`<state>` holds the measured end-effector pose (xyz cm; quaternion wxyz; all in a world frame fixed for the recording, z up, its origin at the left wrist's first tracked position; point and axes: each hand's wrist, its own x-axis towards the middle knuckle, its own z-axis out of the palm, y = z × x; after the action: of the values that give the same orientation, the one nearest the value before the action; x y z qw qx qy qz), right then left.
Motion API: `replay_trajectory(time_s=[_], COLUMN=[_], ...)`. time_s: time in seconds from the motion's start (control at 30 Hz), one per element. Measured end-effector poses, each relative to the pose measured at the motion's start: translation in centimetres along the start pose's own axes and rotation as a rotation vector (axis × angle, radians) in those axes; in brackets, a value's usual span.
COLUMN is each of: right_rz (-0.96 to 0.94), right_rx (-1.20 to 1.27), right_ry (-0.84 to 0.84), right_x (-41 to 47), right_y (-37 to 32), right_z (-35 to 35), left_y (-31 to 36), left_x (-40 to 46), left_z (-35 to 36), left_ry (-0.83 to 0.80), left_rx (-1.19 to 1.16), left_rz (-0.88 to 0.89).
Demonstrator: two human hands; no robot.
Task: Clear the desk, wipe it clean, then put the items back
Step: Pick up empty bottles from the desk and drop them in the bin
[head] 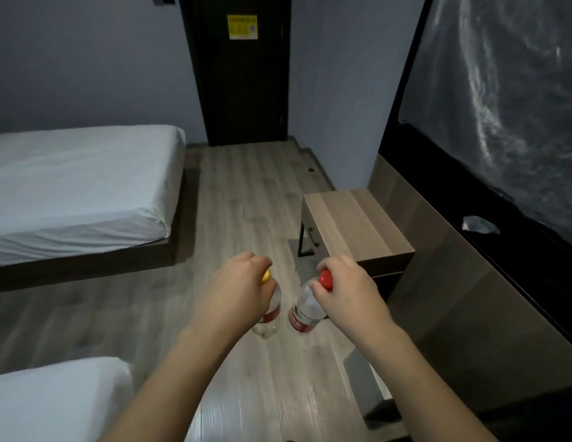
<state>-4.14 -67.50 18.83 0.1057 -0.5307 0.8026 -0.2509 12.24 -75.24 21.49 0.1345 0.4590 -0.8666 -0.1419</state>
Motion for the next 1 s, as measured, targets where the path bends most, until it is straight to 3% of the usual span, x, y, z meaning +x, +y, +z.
replay_trajectory(time_s=[0.23, 0.5, 0.8, 1.0], right_rz=[0.093, 0.516, 0.932, 1.040], right_rx=[0.007, -0.032, -0.069, -0.088], right_ry=[0.013, 0.122, 0.427, 0.515], right_x=[9.3, 15.6, 13.3, 10.4], right_y=[2.6, 7.8, 12.7, 16.5], right_z=[0.2, -0.9, -4.5, -6.2], left_y=[-0.3, 3.4, 14.5, 19.9], left_x=[11.9, 25.3, 31.3, 31.3], left_z=[1.1, 5.8, 10.7, 13.7], left_ry=[-0.051, -0.245, -0.409, -0.445], left_rx=[-0.033, -0.048, -0.091, -0.114], left_rz=[0.079, 0.447, 0.913, 1.076])
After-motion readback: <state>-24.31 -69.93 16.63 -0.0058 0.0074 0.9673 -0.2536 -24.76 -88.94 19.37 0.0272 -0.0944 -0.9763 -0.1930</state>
